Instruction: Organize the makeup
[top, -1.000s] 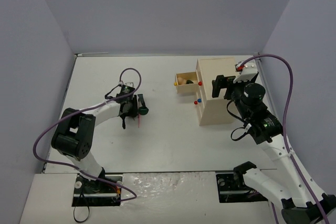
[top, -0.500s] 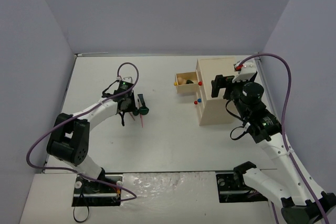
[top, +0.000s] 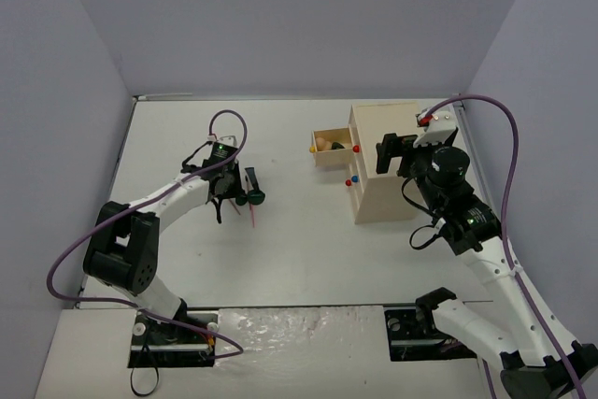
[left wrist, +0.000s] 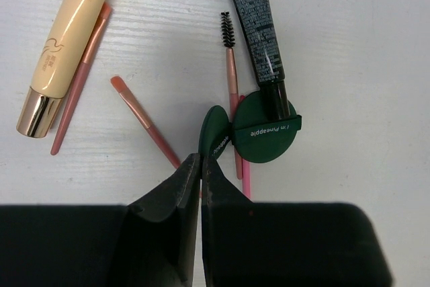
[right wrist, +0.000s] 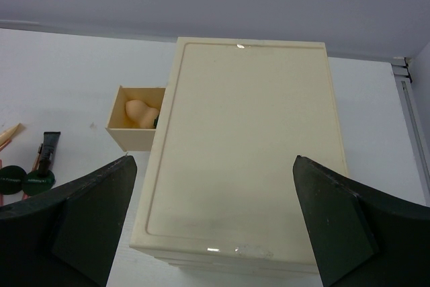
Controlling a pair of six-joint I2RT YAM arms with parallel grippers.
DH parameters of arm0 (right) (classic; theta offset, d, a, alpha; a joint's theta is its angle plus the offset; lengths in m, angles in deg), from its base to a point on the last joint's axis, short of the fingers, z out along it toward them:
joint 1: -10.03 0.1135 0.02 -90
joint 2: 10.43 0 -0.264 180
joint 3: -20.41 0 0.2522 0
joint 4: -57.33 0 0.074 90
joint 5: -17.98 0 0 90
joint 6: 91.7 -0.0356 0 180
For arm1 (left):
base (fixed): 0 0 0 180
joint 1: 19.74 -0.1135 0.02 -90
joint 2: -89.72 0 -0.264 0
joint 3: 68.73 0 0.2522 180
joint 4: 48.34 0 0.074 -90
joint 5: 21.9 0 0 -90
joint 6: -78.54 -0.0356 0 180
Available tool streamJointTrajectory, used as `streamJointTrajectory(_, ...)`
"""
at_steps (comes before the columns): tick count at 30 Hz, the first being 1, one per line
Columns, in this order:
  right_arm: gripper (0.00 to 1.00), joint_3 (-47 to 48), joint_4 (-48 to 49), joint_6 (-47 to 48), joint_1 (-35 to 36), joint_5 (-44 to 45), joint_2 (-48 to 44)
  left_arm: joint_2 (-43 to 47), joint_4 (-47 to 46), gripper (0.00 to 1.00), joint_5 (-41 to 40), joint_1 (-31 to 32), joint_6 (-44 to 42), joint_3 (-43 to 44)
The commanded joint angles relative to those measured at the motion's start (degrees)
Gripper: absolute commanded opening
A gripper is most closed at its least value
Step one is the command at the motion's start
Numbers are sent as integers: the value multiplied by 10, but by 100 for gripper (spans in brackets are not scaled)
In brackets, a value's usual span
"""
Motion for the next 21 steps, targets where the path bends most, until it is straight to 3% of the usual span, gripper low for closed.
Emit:
streamJointTrajectory(1,100,3,45,0,4,1,-6,19,-9,0,17,-3,3,25)
streamJointTrajectory(12,100,4,46,0,5,0,-4,120,33,0,-33,-2,-11,44)
streamJointTrajectory(17,100,4,46,0,5,2,-8,136,34,0,-9,3,-19,73)
streamJointTrajectory(21,100,4,45,0,5,7,-13,129,0,0,6,50,-52,127)
